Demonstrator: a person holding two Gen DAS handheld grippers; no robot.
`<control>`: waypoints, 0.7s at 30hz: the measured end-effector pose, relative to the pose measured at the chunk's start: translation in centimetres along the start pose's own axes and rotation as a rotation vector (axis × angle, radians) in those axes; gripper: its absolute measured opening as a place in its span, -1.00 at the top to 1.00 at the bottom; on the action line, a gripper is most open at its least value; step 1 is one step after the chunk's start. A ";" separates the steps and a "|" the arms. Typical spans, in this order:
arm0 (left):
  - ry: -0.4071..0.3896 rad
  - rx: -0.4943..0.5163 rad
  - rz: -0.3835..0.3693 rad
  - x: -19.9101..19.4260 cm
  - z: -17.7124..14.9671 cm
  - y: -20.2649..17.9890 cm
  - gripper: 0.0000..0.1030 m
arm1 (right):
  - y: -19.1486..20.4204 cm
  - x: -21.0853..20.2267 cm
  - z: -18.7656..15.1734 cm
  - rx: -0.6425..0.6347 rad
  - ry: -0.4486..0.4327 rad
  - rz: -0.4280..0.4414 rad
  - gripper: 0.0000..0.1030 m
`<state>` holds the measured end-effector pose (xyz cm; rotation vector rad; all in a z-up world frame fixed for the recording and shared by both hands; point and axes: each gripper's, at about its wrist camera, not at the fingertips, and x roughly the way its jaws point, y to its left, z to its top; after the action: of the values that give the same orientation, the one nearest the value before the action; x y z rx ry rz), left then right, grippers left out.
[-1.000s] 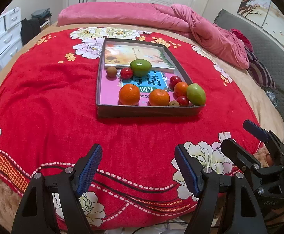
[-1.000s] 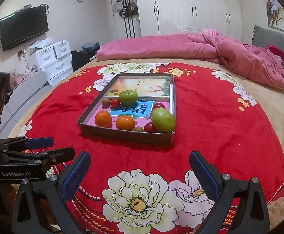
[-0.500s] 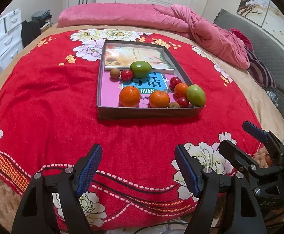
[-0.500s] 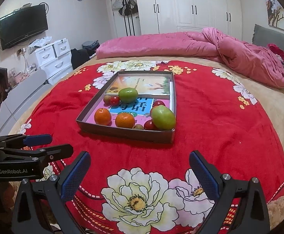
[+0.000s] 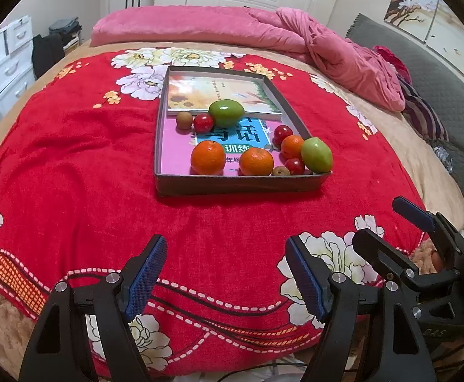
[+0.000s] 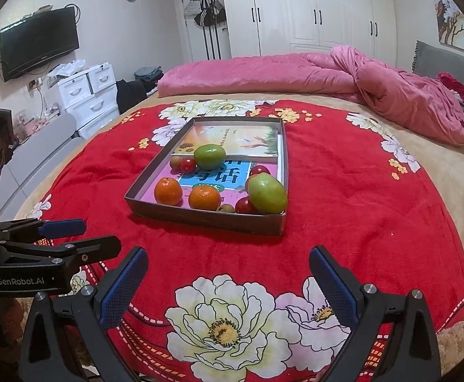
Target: Organize fruits
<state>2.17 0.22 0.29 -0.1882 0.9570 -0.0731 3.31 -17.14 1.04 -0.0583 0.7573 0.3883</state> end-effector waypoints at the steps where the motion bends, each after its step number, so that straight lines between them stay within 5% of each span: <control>1: 0.001 0.001 -0.001 0.0 0.0 0.0 -0.51 | 0.0 0.0 0.0 0.001 0.002 0.000 -0.97; 21: 0.003 0.000 0.011 -0.1 0.0 0.1 -0.51 | 0.0 0.1 0.0 0.000 0.000 -0.002 -0.97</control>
<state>2.11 0.34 0.32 -0.1826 0.9611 -0.0638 3.39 -17.15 0.99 -0.0587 0.7570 0.3861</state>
